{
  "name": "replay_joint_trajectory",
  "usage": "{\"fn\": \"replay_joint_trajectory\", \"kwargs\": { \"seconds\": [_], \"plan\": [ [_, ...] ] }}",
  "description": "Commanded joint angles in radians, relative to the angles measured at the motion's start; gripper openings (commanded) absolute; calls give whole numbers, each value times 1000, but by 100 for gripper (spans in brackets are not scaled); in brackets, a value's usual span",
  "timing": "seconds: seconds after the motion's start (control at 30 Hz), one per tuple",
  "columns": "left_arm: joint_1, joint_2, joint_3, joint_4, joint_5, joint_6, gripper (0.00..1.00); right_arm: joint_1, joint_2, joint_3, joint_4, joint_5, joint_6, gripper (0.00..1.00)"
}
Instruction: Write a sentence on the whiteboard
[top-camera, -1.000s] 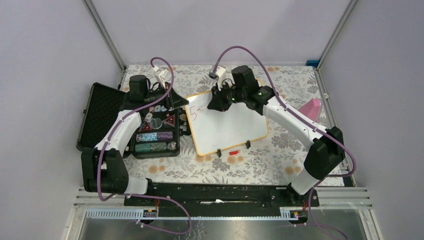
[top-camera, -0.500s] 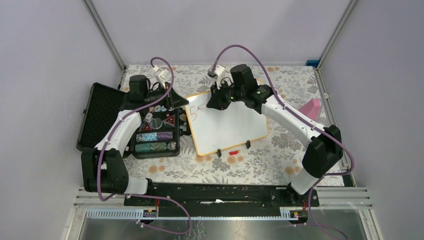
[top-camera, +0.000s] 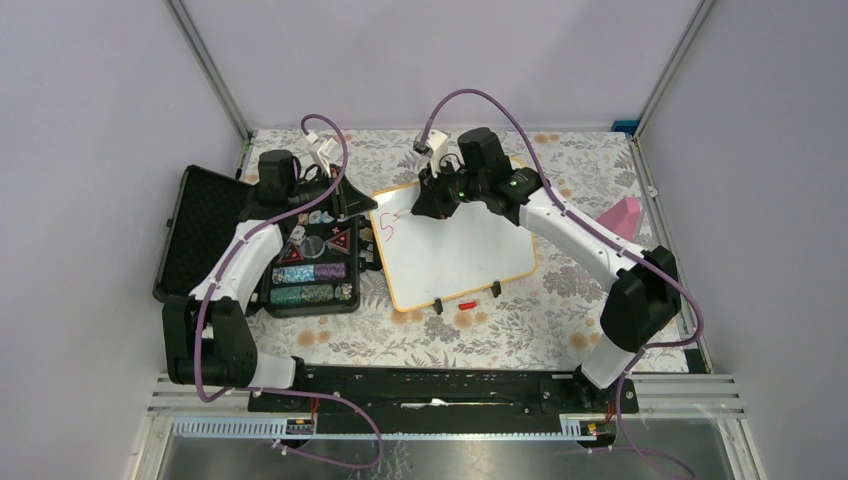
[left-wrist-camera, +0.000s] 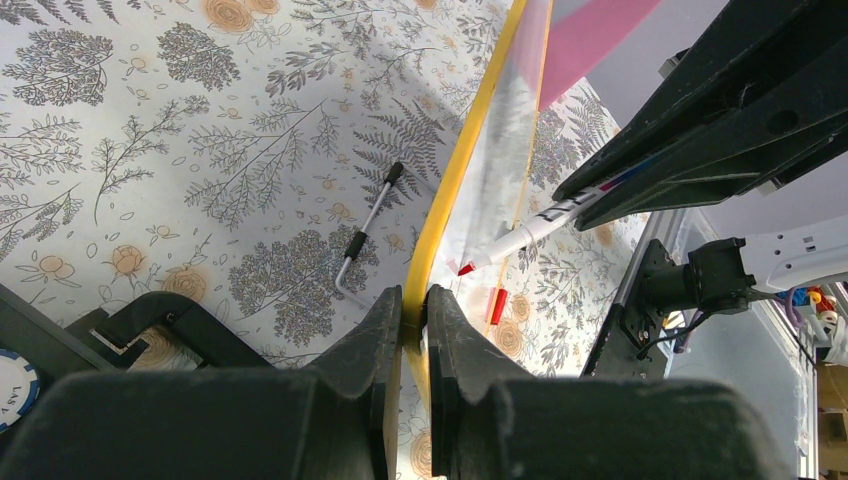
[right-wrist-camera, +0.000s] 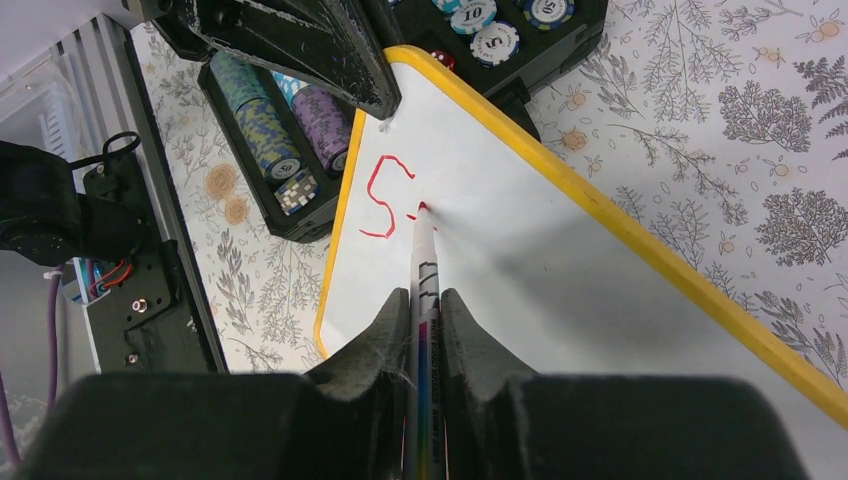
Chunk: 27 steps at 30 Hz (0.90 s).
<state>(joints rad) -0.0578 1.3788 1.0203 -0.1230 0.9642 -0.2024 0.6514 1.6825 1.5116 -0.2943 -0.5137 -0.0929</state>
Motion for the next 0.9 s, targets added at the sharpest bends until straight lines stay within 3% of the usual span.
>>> {"fn": "replay_joint_trajectory", "kwargs": {
  "seconds": [0.0, 0.87],
  "plan": [
    [1, 6, -3, 8, -14, 29, 0, 0, 0, 15, 30, 23, -15, 0],
    [1, 12, -3, 8, -19, 31, 0, 9, -68, -95, 27, 27, -44, 0]
  ]
}}
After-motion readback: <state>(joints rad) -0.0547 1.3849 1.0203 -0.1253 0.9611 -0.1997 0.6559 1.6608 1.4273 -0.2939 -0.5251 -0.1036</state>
